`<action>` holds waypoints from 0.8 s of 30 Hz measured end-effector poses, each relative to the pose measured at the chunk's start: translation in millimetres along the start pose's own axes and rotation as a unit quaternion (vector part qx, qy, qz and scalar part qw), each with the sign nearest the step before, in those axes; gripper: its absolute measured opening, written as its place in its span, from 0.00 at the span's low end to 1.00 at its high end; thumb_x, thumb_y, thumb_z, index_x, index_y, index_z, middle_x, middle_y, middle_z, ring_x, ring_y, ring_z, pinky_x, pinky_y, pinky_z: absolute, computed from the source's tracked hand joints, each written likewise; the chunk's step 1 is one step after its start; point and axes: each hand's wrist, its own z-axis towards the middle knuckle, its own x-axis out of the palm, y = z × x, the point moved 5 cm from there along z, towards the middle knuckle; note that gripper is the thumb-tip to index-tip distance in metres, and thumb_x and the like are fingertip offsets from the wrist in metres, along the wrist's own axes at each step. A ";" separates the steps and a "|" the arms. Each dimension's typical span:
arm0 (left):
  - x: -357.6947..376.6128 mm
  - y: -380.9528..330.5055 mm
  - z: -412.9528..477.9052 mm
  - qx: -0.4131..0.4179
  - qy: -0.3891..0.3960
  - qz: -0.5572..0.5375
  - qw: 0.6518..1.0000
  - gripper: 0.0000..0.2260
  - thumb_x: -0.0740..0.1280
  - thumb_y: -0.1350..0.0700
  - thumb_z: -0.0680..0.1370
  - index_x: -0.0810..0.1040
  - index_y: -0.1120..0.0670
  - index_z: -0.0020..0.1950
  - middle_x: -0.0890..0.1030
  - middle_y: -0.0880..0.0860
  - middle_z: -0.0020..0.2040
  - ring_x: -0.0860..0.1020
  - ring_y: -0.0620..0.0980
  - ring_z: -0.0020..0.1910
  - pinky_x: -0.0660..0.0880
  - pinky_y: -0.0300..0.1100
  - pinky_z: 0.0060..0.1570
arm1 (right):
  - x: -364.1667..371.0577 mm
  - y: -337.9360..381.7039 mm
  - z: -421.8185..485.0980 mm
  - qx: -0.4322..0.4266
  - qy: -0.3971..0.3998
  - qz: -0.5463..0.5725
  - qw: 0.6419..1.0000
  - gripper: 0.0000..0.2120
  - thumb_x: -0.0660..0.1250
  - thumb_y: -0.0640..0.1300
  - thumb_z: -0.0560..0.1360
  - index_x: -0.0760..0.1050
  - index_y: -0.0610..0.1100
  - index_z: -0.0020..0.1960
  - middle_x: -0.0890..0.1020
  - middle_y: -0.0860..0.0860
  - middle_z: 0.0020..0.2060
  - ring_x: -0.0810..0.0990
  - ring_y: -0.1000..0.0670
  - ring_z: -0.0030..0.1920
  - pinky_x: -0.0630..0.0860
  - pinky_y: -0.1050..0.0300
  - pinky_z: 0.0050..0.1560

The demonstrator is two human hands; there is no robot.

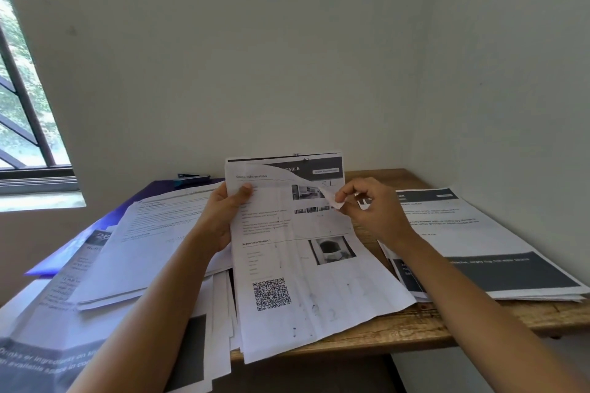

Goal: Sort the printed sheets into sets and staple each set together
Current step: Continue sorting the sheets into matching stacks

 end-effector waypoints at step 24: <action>5.9 -2.6 -1.9 0.004 0.032 0.008 0.999 0.06 0.62 0.59 0.80 0.77 0.54 0.54 0.85 0.54 0.46 0.84 0.53 0.42 0.82 0.47 0.35 | -4.4 -26.3 11.4 0.179 -0.137 0.273 0.935 0.05 0.72 0.36 0.72 0.77 0.40 0.46 0.84 0.41 0.45 0.83 0.46 0.44 0.79 0.62 0.38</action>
